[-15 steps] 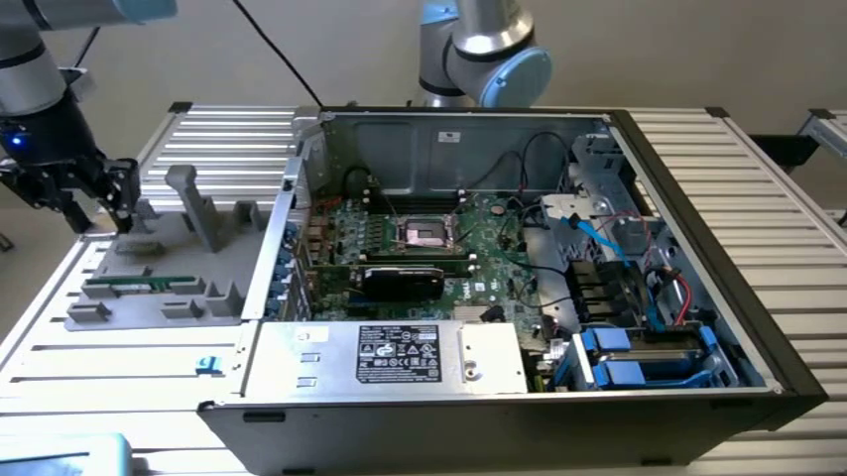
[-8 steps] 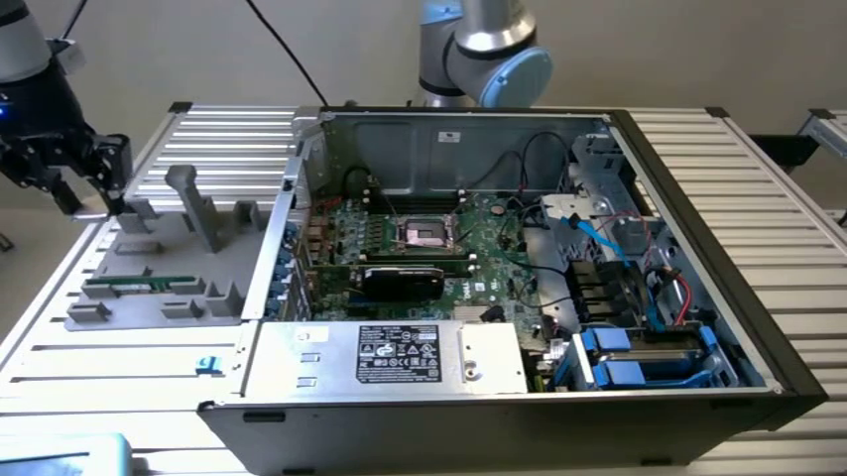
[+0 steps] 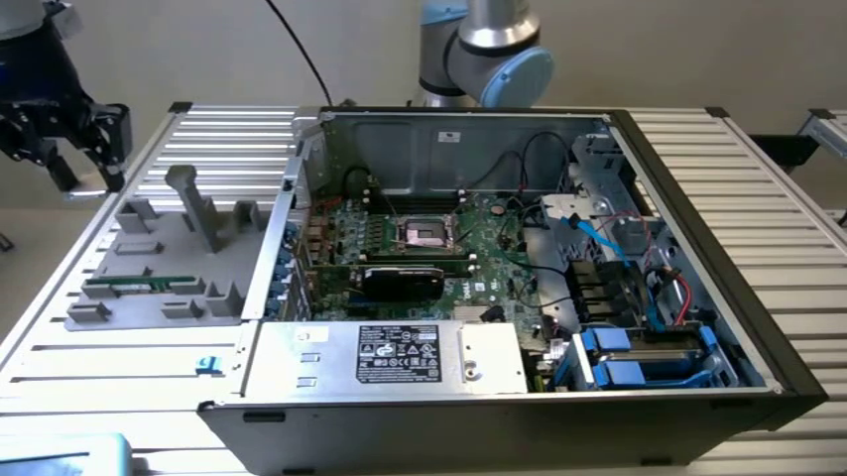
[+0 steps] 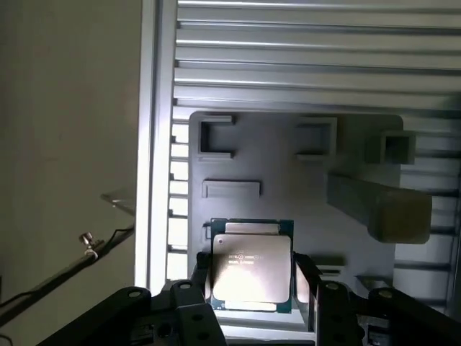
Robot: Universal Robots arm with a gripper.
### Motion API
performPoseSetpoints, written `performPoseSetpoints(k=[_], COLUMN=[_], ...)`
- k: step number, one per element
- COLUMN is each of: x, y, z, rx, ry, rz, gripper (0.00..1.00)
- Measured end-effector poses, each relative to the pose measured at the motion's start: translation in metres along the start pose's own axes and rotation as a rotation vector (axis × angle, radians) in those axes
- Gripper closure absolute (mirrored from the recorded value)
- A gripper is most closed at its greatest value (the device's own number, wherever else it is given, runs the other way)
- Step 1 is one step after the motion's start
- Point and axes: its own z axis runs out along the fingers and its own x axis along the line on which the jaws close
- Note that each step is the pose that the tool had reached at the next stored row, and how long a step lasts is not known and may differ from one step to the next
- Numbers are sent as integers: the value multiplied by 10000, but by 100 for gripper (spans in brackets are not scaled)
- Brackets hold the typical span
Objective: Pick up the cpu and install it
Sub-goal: 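Pick up the cpu and move it towards the insertion slot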
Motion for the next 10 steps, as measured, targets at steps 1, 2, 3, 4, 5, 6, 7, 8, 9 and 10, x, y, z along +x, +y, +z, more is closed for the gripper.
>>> performPoseSetpoints(k=[1,2,3,4,5,6,7,8,9,10], x=[-23,-50,-78,-110,-144,-181,-219,-255,-283,-310], y=[-1,-3,-4,-5,-7,-9,-10,-12,-13,-14], z=[-47,-83,-116,-151,-183,-217,-249,-278,-301,-323], rx=[1,0,0,1,0,1,1,1,0,1], ry=[1,0,-1,1,1,2,2,1,0,1], rz=[0,-1,0,0,0,0,0,0,0,0], gripper=[45,45,45,45,45,45,45,45,45,45])
